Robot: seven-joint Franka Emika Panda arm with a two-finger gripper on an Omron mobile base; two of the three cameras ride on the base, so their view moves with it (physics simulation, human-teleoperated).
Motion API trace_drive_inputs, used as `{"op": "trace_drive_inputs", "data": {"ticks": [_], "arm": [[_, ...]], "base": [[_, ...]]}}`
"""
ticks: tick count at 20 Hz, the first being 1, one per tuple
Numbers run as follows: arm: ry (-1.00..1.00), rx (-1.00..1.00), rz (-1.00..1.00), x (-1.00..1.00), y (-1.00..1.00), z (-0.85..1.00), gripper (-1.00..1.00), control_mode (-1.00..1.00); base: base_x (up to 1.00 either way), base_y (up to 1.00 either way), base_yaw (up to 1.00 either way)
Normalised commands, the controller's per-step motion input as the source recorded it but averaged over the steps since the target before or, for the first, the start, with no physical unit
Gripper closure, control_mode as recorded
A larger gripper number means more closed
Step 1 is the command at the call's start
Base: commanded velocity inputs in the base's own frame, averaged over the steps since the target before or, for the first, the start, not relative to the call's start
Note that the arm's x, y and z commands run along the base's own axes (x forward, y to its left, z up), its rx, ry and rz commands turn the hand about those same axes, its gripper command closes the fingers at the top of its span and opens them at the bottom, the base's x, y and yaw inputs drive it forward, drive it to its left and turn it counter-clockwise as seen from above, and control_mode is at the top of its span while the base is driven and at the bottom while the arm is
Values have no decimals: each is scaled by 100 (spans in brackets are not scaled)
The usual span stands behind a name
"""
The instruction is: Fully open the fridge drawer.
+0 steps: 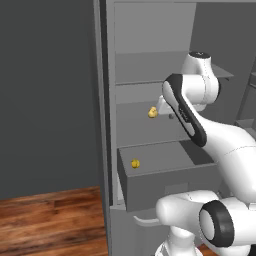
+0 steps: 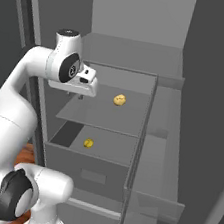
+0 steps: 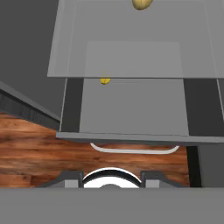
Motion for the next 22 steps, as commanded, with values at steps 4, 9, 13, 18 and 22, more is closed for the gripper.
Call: {"op": "trace_drive_inputs", "data": {"ticks": [4, 9, 13, 18, 22], "arm": [[0, 0, 0, -4, 0, 0, -100, -100], [3, 0, 0, -13, 0, -4, -100, -100], [3, 0, 0, -24, -2, -9, -100, -100], [1, 0, 0, -33, -7, -6, -100, -100], [0, 0, 0, -18, -4, -2, -100, -100]], "base": [[0, 0, 0], [0, 0, 0], [0, 0, 0], [0, 0, 0], [0, 0, 0]]}}
